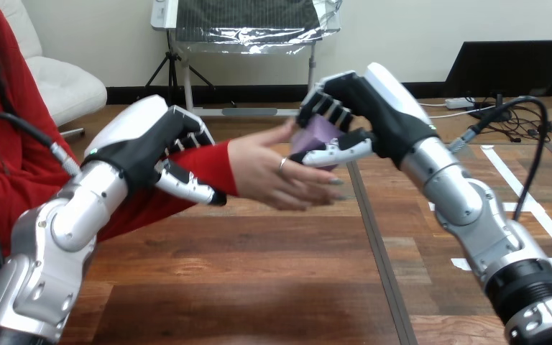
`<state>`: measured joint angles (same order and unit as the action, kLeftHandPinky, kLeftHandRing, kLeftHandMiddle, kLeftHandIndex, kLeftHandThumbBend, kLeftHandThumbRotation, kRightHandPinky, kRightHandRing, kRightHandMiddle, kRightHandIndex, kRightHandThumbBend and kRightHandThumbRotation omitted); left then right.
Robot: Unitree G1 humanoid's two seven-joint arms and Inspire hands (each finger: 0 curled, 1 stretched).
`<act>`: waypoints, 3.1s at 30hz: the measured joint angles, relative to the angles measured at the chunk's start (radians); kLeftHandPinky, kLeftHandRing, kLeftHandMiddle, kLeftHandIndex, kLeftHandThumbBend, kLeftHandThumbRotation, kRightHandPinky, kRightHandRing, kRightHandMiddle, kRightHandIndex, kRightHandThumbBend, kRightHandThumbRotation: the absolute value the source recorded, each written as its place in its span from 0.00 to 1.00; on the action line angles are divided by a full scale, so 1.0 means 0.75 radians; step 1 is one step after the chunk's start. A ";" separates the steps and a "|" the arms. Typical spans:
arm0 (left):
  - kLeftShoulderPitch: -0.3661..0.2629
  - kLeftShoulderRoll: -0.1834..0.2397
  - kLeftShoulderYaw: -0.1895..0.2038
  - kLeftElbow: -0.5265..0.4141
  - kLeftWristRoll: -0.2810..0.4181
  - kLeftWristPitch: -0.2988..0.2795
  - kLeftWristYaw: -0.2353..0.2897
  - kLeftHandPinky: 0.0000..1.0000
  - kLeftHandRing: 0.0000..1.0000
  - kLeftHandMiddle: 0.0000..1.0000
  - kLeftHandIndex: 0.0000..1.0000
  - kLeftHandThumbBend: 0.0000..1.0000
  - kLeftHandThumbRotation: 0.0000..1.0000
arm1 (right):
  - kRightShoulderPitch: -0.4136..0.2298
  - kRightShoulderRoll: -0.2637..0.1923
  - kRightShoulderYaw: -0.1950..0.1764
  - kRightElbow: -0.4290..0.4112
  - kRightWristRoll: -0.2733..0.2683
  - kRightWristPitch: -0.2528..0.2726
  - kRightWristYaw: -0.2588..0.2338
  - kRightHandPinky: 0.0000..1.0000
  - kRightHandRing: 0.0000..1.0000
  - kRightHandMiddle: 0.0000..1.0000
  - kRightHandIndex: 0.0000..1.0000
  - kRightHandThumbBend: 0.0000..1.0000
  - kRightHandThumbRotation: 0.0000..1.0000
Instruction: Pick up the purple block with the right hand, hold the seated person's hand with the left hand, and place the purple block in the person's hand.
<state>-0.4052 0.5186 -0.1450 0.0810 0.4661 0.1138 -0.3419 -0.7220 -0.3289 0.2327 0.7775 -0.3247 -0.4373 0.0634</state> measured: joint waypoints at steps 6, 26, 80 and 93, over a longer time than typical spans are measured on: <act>-0.009 -0.016 0.006 0.000 -0.009 -0.003 0.011 0.38 0.43 0.47 0.46 0.81 0.00 | 0.031 0.013 -0.004 -0.067 0.010 0.014 0.005 0.30 0.34 0.41 0.44 0.76 0.00; -0.010 -0.070 0.006 0.009 -0.009 -0.053 0.042 0.38 0.43 0.47 0.46 0.80 0.00 | 0.086 0.020 -0.014 -0.155 0.018 0.021 0.017 0.29 0.33 0.40 0.43 0.76 0.00; -0.010 -0.120 0.041 0.048 -0.193 -0.204 0.048 0.45 0.52 0.56 0.56 0.73 0.18 | 0.118 0.031 -0.084 -0.199 0.116 0.021 0.090 0.41 0.49 0.54 0.58 0.68 0.41; -0.007 -0.106 0.072 0.012 -0.213 -0.256 0.048 0.47 0.54 0.58 0.58 0.72 0.29 | 0.132 0.041 -0.110 -0.199 0.158 0.018 0.122 0.41 0.48 0.52 0.57 0.67 0.65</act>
<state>-0.4107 0.4389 -0.0907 0.0902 0.3060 -0.0784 -0.3057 -0.6229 -0.2980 0.1506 0.6285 -0.2065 -0.4240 0.1551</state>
